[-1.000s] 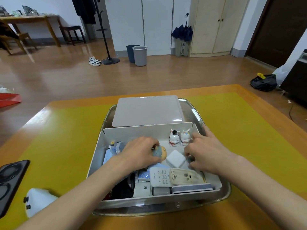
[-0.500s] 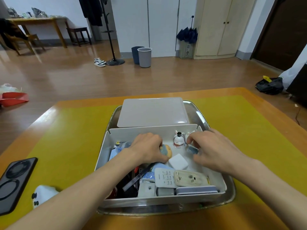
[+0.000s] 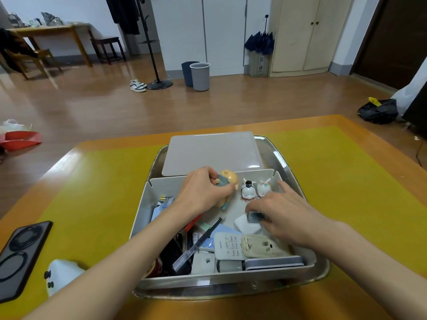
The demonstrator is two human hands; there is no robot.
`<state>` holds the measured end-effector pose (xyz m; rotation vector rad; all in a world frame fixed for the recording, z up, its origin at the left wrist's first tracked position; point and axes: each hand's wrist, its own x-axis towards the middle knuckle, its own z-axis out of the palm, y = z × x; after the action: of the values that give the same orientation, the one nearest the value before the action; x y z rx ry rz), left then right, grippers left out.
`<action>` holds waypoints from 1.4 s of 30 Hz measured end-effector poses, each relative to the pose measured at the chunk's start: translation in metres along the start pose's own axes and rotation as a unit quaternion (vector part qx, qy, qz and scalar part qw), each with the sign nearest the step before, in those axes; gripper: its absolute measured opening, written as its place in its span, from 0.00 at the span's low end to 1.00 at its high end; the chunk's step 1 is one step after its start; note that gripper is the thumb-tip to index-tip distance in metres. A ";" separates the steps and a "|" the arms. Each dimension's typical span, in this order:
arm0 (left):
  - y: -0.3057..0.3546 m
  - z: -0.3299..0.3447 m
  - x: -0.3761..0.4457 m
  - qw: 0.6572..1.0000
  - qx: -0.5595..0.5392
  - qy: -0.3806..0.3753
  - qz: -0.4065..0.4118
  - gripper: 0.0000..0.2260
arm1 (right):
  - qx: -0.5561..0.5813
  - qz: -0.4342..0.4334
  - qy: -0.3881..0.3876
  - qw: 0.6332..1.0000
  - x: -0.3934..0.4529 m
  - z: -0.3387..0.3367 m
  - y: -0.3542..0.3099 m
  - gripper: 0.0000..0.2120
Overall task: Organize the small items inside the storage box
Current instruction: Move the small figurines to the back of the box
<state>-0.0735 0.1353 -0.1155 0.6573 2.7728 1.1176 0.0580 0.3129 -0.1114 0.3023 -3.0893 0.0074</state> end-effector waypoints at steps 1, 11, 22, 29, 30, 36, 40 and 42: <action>0.000 0.002 0.000 0.999 0.037 0.002 0.006 0.19 | -0.004 -0.007 -0.012 1.000 0.000 0.001 -0.001 0.10; 0.009 0.027 -0.001 0.984 0.172 0.021 0.027 0.22 | 0.045 -0.038 -0.064 0.996 -0.006 -0.003 -0.001 0.10; 0.011 0.029 -0.010 0.967 0.243 0.030 0.069 0.10 | 0.031 -0.020 -0.096 0.995 -0.010 -0.009 0.002 0.06; 0.010 0.009 -0.006 0.979 0.178 -0.085 0.050 0.12 | 0.074 -0.014 0.038 0.996 -0.009 -0.017 0.007 0.15; 0.011 0.006 -0.006 0.973 0.182 -0.123 0.068 0.14 | 0.074 -0.006 0.058 0.996 -0.008 -0.018 0.009 0.15; 0.011 0.007 -0.010 0.932 0.251 -0.214 0.150 0.17 | 0.083 0.043 0.089 0.992 0.006 -0.014 0.010 0.13; 0.010 0.008 -0.011 0.942 0.240 -0.183 0.144 0.12 | 0.101 0.042 0.079 0.991 0.014 -0.009 0.009 0.09; 0.009 0.009 -0.015 0.949 0.236 -0.161 0.131 0.16 | 0.103 0.050 0.078 0.990 0.018 -0.007 0.006 0.08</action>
<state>-0.0548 0.1405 -0.1176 1.1651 2.7155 0.3087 0.0396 0.3153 -0.1035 0.1443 -2.9464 0.3386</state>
